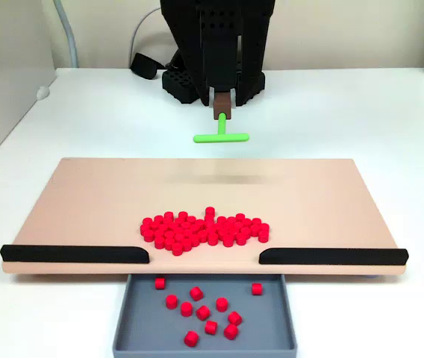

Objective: Push granules from left to the grey container

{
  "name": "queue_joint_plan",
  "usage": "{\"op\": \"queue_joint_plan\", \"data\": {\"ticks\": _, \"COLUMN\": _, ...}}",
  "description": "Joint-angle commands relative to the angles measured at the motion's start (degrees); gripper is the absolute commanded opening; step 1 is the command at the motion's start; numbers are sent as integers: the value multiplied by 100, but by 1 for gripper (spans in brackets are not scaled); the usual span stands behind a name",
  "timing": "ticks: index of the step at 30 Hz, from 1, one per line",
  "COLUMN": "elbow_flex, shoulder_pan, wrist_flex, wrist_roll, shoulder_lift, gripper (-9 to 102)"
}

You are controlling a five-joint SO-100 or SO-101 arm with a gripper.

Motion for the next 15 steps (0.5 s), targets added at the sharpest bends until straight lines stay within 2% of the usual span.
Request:
{"op": "queue_joint_plan", "data": {"ticks": 1, "elbow_flex": -35, "shoulder_pan": -149, "wrist_flex": 0, "wrist_roll": -123, "shoulder_lift": -272, "gripper": 0}}
{"op": "queue_joint_plan", "data": {"ticks": 15, "elbow_flex": -35, "shoulder_pan": -176, "wrist_flex": 44, "wrist_roll": -123, "shoulder_lift": -237, "gripper": 0}}
